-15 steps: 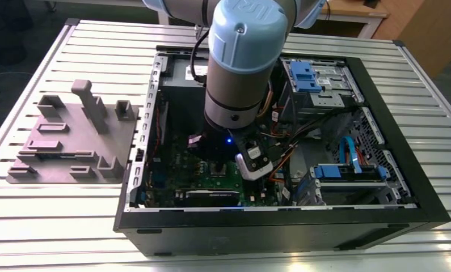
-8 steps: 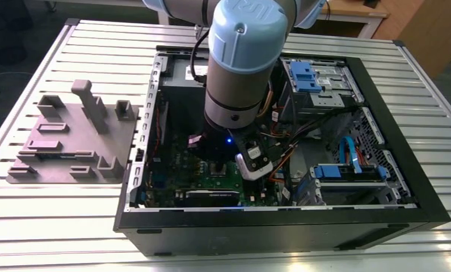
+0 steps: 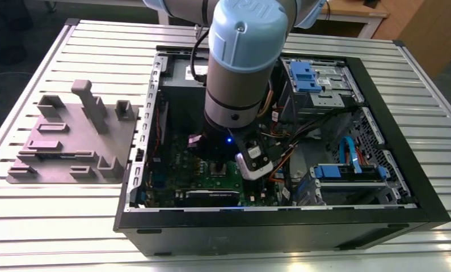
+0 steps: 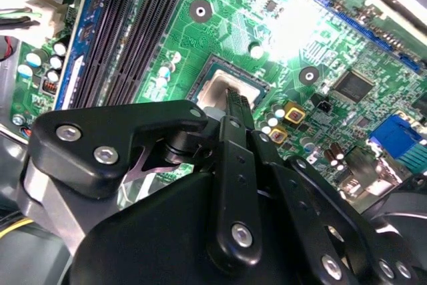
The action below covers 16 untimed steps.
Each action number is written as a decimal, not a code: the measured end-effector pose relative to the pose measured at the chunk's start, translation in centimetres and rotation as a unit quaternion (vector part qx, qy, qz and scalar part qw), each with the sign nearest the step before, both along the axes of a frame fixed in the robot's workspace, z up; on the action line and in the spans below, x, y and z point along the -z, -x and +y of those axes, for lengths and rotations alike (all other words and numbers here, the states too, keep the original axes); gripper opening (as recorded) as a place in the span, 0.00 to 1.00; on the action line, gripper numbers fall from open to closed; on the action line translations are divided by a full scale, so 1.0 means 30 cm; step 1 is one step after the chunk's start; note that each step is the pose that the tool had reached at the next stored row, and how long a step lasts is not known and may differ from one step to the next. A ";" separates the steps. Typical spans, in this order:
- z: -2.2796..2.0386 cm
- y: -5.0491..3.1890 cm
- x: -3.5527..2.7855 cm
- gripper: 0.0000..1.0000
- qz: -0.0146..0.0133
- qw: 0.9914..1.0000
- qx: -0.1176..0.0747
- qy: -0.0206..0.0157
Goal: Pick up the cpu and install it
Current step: 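Close the cpu cover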
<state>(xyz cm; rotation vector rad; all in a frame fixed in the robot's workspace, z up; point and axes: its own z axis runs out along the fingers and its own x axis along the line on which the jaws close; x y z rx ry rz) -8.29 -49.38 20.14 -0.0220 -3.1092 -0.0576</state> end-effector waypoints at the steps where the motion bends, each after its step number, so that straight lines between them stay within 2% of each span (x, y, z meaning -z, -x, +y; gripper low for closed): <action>1: 0.000 0.000 -0.001 0.10 0.000 1.000 0.000 0.000; 9: 0.000 0.000 -0.008 0.10 0.000 1.000 0.000 0.000; 16: 0.000 0.000 -0.026 0.10 0.000 1.000 0.000 0.000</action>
